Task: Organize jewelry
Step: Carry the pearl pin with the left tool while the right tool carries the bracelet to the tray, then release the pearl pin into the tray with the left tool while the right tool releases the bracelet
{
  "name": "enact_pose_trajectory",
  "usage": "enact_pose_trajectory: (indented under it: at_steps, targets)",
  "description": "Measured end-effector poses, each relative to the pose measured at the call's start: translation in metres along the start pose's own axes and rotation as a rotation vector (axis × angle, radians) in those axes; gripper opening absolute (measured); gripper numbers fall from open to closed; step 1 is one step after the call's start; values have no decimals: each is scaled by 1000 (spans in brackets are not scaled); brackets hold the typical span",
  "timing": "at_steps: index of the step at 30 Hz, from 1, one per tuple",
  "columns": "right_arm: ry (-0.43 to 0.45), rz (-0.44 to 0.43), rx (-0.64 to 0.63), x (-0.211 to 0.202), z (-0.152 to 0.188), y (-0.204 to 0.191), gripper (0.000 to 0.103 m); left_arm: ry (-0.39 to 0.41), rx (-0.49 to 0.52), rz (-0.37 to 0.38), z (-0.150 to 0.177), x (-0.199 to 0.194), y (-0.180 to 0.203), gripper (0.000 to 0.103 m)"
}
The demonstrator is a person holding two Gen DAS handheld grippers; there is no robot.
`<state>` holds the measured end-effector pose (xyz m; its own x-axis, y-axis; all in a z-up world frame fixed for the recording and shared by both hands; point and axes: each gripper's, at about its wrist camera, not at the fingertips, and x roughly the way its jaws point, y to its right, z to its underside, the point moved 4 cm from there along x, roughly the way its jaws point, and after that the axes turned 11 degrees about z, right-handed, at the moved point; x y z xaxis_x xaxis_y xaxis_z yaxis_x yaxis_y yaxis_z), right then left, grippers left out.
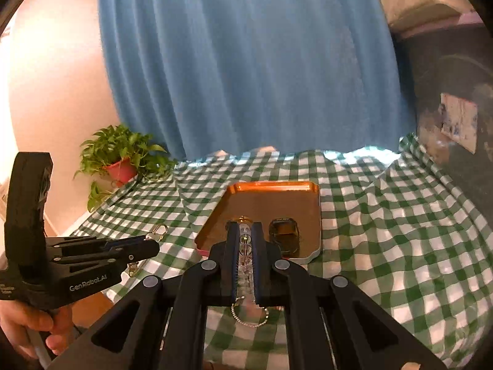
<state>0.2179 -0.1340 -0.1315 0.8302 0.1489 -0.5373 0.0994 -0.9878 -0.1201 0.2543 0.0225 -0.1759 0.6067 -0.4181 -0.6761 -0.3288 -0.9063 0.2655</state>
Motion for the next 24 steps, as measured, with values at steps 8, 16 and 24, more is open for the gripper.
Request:
enact_pose_trajectory:
  at_steps: [8,16,24]
  targets:
    - [3,49,-30,56,-15,12,6,13,-25,12,-35,44,-38,12]
    - [60,78,-114,111,-50,17,6,43,-53,53,-84,95,-76,12]
    - [-21,111,-51,179,-36,48,6,-81,-158,45,-58,173,-132,12]
